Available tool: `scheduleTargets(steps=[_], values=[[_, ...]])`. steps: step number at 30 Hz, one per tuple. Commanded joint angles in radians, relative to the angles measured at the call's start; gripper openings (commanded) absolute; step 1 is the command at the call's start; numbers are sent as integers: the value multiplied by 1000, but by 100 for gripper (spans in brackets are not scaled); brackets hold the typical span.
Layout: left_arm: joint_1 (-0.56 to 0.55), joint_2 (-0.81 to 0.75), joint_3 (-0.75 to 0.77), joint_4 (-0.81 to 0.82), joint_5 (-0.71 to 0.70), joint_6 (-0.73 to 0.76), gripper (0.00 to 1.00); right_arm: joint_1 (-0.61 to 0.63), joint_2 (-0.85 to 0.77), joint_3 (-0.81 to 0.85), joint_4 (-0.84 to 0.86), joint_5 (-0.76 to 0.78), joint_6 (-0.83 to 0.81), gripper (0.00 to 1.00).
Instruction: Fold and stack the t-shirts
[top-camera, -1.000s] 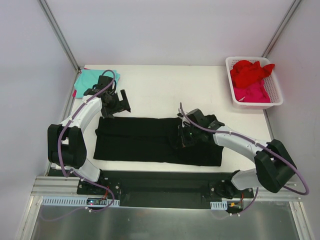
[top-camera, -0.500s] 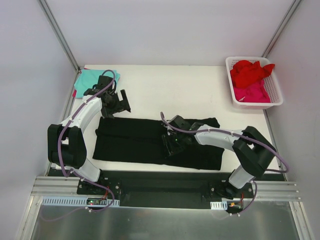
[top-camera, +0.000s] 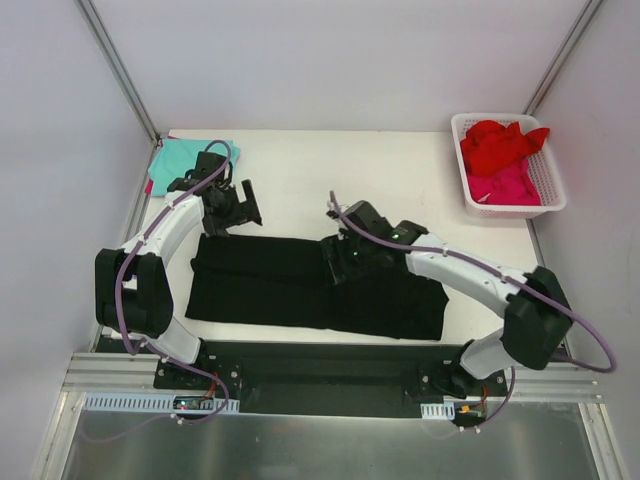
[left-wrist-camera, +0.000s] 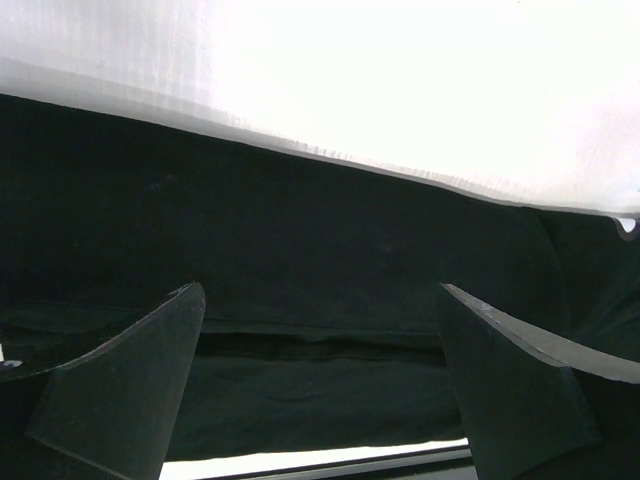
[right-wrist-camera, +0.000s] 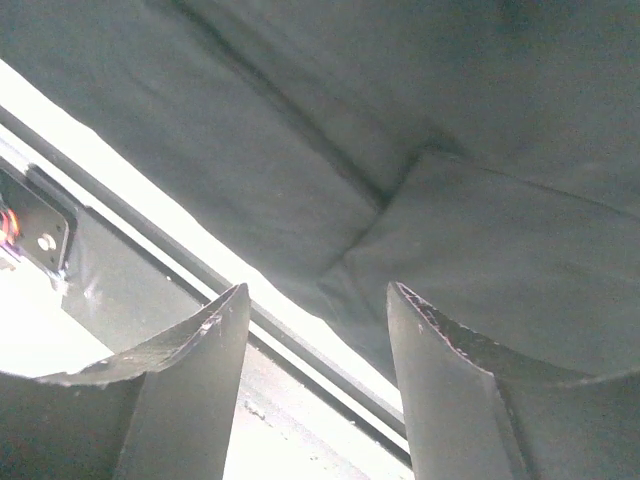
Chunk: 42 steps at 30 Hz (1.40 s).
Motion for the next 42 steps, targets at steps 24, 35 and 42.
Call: scheduleTargets(steps=[24, 35, 42], values=[[35, -66, -414, 336, 43, -122, 99, -481, 45, -183, 155, -23, 38, 57], [118, -98, -434, 338, 54, -122, 99, -568, 94, -189, 120, 27, 43, 55], [103, -190, -307, 270, 48, -105, 99, -570, -26, -68, 15, -28, 21, 54]])
